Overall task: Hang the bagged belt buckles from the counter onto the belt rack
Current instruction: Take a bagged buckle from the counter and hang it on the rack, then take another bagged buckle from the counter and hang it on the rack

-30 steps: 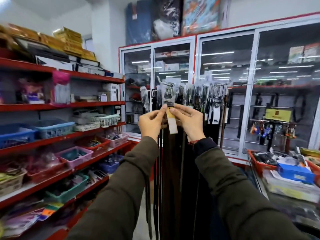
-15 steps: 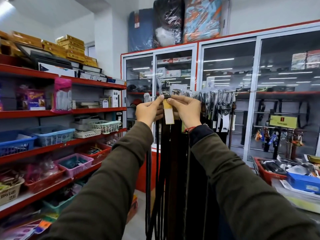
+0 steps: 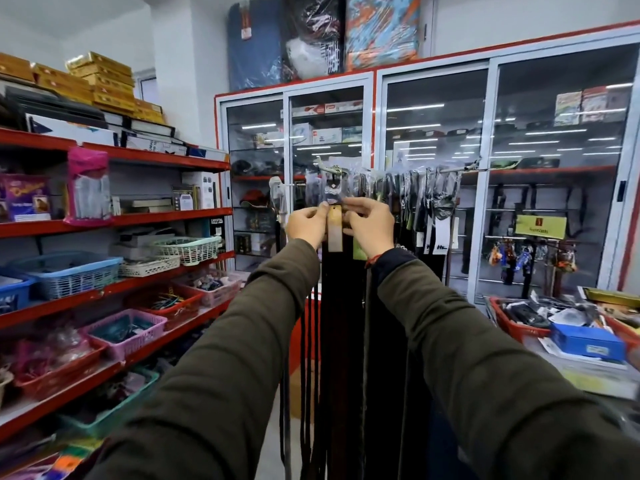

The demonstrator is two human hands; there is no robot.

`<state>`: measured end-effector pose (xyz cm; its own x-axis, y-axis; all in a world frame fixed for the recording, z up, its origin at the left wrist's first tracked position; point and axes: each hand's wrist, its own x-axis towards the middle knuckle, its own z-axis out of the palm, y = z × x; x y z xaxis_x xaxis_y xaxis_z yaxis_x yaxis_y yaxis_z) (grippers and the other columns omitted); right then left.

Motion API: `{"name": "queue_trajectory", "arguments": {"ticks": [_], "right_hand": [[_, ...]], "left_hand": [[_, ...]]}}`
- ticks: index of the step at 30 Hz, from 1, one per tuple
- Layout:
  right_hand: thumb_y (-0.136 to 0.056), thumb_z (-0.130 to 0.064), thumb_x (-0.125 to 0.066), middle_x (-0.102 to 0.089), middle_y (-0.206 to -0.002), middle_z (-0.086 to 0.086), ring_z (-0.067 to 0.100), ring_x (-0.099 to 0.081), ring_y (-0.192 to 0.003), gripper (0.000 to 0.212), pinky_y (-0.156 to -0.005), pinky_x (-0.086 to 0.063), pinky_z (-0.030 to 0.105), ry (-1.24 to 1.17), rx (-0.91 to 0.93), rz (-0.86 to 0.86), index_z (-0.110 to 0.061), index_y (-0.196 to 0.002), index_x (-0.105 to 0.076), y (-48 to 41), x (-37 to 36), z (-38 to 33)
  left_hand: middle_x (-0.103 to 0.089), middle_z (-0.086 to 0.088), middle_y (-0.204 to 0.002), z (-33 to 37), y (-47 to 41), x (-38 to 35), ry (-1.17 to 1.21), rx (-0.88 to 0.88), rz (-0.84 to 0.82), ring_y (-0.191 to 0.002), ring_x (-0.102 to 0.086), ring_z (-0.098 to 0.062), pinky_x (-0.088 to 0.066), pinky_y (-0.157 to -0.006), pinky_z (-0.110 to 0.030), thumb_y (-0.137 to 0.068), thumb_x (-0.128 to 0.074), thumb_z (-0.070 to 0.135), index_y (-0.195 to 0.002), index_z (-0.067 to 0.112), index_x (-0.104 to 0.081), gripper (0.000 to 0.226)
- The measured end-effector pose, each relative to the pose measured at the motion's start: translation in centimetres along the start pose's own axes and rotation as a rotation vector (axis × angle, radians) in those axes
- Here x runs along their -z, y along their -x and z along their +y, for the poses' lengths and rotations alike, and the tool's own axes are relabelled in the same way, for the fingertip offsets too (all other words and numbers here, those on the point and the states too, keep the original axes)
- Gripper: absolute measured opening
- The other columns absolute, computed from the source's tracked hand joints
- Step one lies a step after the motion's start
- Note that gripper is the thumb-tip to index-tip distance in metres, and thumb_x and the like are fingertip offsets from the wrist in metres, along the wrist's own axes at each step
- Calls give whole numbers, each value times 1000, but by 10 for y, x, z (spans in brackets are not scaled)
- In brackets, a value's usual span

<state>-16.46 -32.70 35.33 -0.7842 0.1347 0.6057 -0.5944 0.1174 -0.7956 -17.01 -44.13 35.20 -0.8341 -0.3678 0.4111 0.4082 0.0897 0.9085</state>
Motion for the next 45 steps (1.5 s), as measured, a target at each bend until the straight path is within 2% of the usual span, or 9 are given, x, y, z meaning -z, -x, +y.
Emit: {"name": "queue_trajectory", "arguments": {"ticks": [5,10,13,18,32,37,40,43,45], "right_hand": [[-94,-5,-50,-68,-122,6,11,-63,-99,33,-95,-53,28,226,255,91,-12,-122,-65,39,24,12],[-99,-18,-43,-40,-150,-3,11,-39,-140,44,-113,-35,23,486,383,131,-19,-142,-45,91,73,48],[-100,-24,-40,-21,-163,-2,18,-13,-154,52,-126,-14,38,714,373,152,-19,-151,-32,127,112,71],[-97,-25,-44,-13,-166,1,25,-2,-156,54,-126,0,48,921,209,184,-22,-150,-32,196,183,103],[-97,-21,-47,-7,-166,15,33,-2,-154,63,-122,-5,54,1080,-653,478,-8,-153,-23,395,393,165],[-91,-7,-45,-5,-165,20,38,-3,-153,70,-122,-1,57,1039,-813,676,-1,-154,-16,445,436,156],[-88,-4,-48,2,-162,29,44,0,-152,77,-122,-3,53,955,-894,834,6,-153,-7,467,445,151],[-88,4,-51,14,-159,34,45,1,-150,82,-121,-7,41,718,-896,1035,13,-151,1,482,442,149],[-85,9,-51,12,-158,33,44,-6,-149,83,-120,-11,35,574,-925,1153,13,-151,-1,486,440,146]], "left_hand": [[-52,-11,-145,-15,50,-15,-132,-349,106,-135,-48,-22,-33,-106,-18,-101,-50,20,-145,9,-45,46],[-25,2,-165,-54,109,-30,-418,-613,67,-156,-11,-19,-10,-127,-41,-100,-42,26,-153,20,-31,54],[-22,2,-166,-76,155,-46,-519,-660,-15,-157,-5,-19,-3,-128,-43,-102,-41,26,-152,20,-32,52],[-22,6,-166,-120,236,-84,-539,-580,-175,-157,-3,-16,2,-128,-42,-102,-42,27,-151,25,-35,49],[-22,3,-166,-193,447,-217,-465,-399,-743,-157,-4,-18,5,-128,-42,-104,-41,23,-151,24,-36,47],[-25,0,-165,-205,503,-257,-411,-417,-1244,-157,-5,-19,-4,-128,-43,-104,-41,26,-153,20,-34,50],[-23,-5,-166,-208,526,-270,-569,-524,-1556,-156,-10,-22,4,-127,-39,-103,-43,31,-155,16,-26,57],[-36,-10,-160,-206,548,-277,-713,-667,-1670,-149,-29,-26,-6,-125,-40,-102,-45,30,-153,12,-31,56],[-48,-14,-150,-204,556,-280,-704,-666,-1638,-137,-45,-33,-27,-119,-43,-101,-47,25,-149,13,-39,50]]}}
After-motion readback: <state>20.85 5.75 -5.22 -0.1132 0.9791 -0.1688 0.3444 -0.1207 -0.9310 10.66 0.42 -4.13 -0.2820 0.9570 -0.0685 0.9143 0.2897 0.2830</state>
